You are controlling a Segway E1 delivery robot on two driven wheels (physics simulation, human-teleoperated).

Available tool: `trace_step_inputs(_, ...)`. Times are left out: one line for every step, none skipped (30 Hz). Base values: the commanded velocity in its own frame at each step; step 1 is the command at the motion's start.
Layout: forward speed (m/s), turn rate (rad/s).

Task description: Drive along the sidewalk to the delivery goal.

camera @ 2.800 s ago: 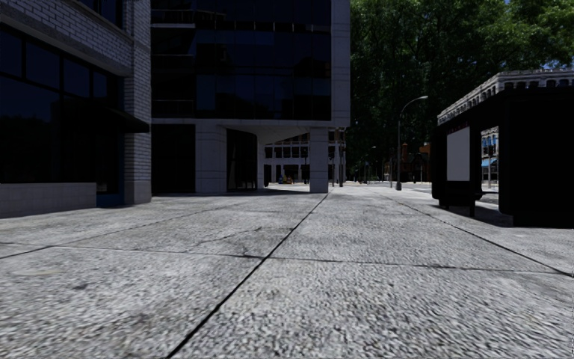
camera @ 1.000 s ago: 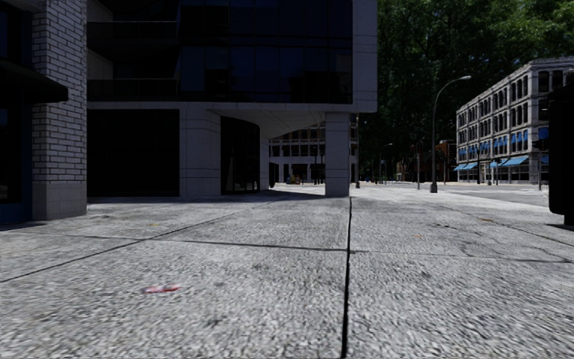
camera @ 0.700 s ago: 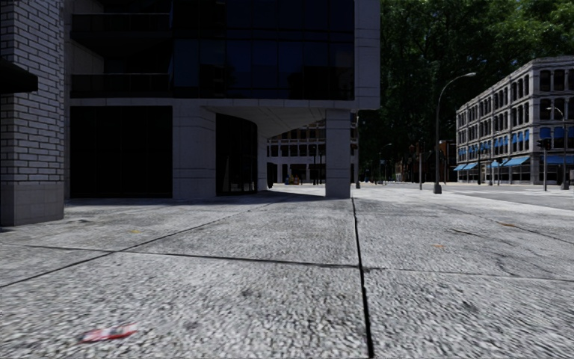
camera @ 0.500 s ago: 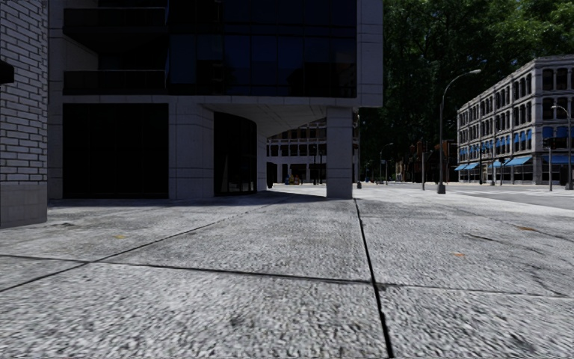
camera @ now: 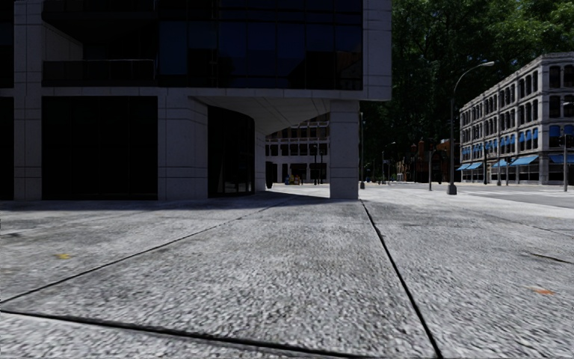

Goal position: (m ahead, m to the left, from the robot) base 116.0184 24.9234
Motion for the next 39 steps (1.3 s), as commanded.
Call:
trace_step_inputs(2.00,0.00)
trace_step_inputs(2.00,0.00)
trace_step_inputs(2.00,0.00)
trace_step_inputs(2.00,0.00)
trace_step_inputs(2.00,0.00)
trace_step_inputs(2.00,0.00)
trace_step_inputs(2.00,0.00)
trace_step_inputs(2.00,0.00)
trace_step_inputs(2.00,0.00)
trace_step_inputs(2.00,0.00)
trace_step_inputs(2.00,0.00)
trace_step_inputs(2.00,0.00)
trace_step_inputs(2.00,0.00)
trace_step_inputs(2.00,0.00)
trace_step_inputs(2.00,0.00)
trace_step_inputs(2.00,0.00)
trace_step_inputs(2.00,0.00)
trace_step_inputs(2.00,0.00)
trace_step_inputs(2.00,0.00)
trace_step_inputs(2.00,0.00)
trace_step_inputs(2.00,0.00)
trace_step_inputs(2.00,0.00)
trace_step_inputs(2.00,0.00)
trace_step_inputs(2.00,0.00)
trace_step_inputs(2.00,0.00)
trace_step_inputs(2.00,0.00)
trace_step_inputs(2.00,0.00)
trace_step_inputs(2.00,0.00)
trace_step_inputs(2.00,0.00)
trace_step_inputs(2.00,0.00)
trace_step_inputs(2.00,0.00)
trace_step_inputs(2.00,0.00)
trace_step_inputs(2.00,0.00)
trace_step_inputs(2.00,0.00)
trace_step_inputs(2.00,0.00)
trace_step_inputs(2.00,0.00)
trace_step_inputs(2.00,0.00)
trace_step_inputs(2.00,0.00)
trace_step_inputs(2.00,0.00)
